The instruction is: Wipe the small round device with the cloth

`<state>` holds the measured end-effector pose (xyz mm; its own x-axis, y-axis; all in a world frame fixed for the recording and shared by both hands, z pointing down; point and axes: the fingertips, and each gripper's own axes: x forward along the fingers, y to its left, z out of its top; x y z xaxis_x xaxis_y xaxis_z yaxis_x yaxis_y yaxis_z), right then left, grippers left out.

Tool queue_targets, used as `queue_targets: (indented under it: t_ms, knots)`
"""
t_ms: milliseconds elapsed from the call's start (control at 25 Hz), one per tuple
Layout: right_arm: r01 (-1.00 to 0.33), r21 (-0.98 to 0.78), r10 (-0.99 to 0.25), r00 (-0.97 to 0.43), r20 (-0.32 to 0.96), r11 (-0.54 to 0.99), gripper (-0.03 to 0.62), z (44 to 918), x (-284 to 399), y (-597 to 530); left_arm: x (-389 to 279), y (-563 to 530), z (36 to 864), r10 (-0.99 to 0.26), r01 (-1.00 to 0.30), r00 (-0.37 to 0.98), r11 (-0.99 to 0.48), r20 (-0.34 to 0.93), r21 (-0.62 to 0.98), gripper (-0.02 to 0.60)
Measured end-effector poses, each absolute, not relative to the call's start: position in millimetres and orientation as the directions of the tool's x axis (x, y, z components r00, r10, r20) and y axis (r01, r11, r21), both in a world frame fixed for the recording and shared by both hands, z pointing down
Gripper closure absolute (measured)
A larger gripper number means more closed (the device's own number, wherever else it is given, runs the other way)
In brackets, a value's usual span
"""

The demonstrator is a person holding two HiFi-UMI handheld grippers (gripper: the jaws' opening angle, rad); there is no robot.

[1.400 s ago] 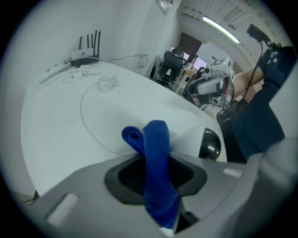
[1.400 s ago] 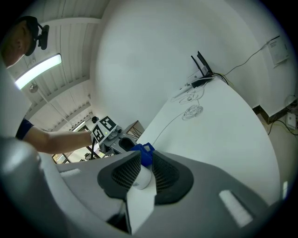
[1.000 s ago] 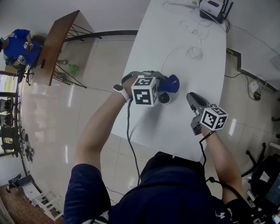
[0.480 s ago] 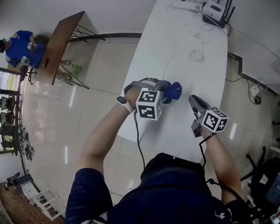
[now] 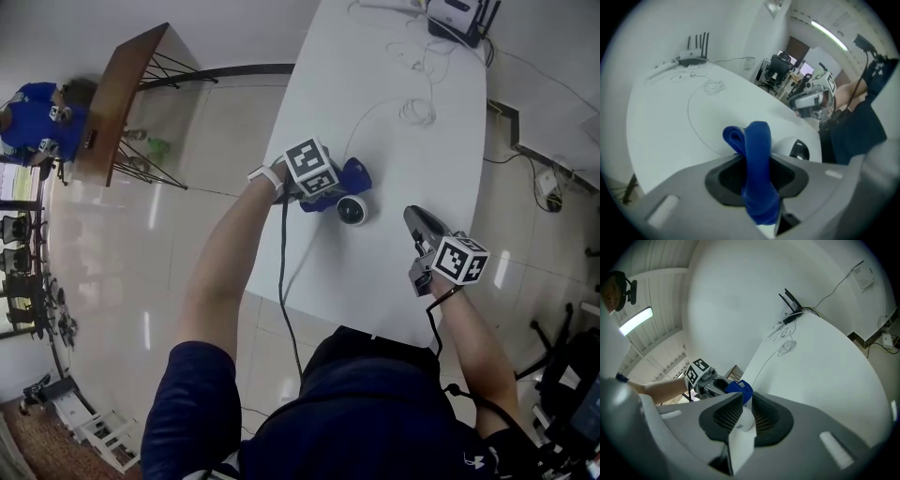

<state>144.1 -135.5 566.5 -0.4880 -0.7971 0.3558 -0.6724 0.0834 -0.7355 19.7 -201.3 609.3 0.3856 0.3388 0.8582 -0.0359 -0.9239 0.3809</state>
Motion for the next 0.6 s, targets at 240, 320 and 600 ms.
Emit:
queue_targets:
  t_ms: [240,320,600]
  knots:
    - [-0.681,-0.729,-0.8,-0.477,0.365,0.074,0.533,566,150,-136,14,-206,632,0.34,-0.21,0.447,-0.859,0.827,0.467,0.449]
    - [-0.68,-0.73,-0.8,-0.478,0.363,0.075,0.533,565,150,-135,14,-205,627,0.311,-0.224,0.482,-0.86,0.819,0.458,0.449]
    - [-0.681,-0.728,-0.799,-0.481,0.362,0.081,0.534,564,146,-129,-2,-208,568,-0.01,-0.316,0.651,-0.913,0.759,0.259,0.448]
